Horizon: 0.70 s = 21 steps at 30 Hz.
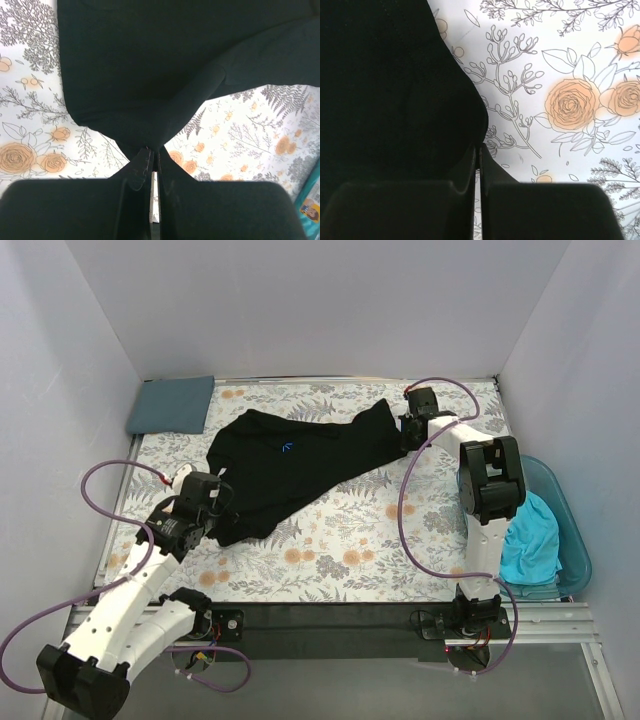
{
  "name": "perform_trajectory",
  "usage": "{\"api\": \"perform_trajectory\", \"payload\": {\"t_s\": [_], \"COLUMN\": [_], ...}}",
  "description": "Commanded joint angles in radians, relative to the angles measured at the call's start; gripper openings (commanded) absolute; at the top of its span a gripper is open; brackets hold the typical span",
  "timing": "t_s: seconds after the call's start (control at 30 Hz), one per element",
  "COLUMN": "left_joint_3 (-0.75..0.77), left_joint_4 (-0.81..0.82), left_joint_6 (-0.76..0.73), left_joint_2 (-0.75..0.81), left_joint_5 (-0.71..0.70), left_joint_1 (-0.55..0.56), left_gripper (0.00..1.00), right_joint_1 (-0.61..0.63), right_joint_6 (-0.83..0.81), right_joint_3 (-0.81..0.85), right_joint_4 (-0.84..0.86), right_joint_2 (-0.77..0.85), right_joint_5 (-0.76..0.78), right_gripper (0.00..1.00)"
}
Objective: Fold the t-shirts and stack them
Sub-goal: Flatten the tshirt out
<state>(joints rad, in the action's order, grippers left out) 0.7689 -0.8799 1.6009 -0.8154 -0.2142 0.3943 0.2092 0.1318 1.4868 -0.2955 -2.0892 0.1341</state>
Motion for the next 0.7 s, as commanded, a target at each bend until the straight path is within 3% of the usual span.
{"api": "perform_trajectory", "payload": {"t_s": [0.0,0.27,0.53,0.67], "left_joint_3": [0.007,0.271,0.429,0.626], "left_joint_4": [0.059,0.122,0.144,0.141], "left_joint_6": [-0.041,-0.180,-0.271,-0.329], "left_joint_2": [-0.048,-0.209,-0.235,-0.255], "left_joint_5": [-0.056,-0.113,-0.106,-0.140], "left_joint_1": [-0.003,-0.034,-0.166,-0.199], "left_gripper": [0.00,0.00,0.00,0.00], "right_joint_1": [-0.001,-0.033,-0.086,-0.091], "right_joint_6": [-0.030,-0.069,-0.070,-0.070], "right_joint_3": [0.047,0.087,0.027,0.079], "right_joint_4": [-0.066,-0.185,-0.267,-0.294], "right_joint_2": [0.079,0.362,0.621,0.698], "right_joint_5": [0.053,0.140,0.113,0.102], "right_gripper": [0.01,0.01,0.01,0.01]}}
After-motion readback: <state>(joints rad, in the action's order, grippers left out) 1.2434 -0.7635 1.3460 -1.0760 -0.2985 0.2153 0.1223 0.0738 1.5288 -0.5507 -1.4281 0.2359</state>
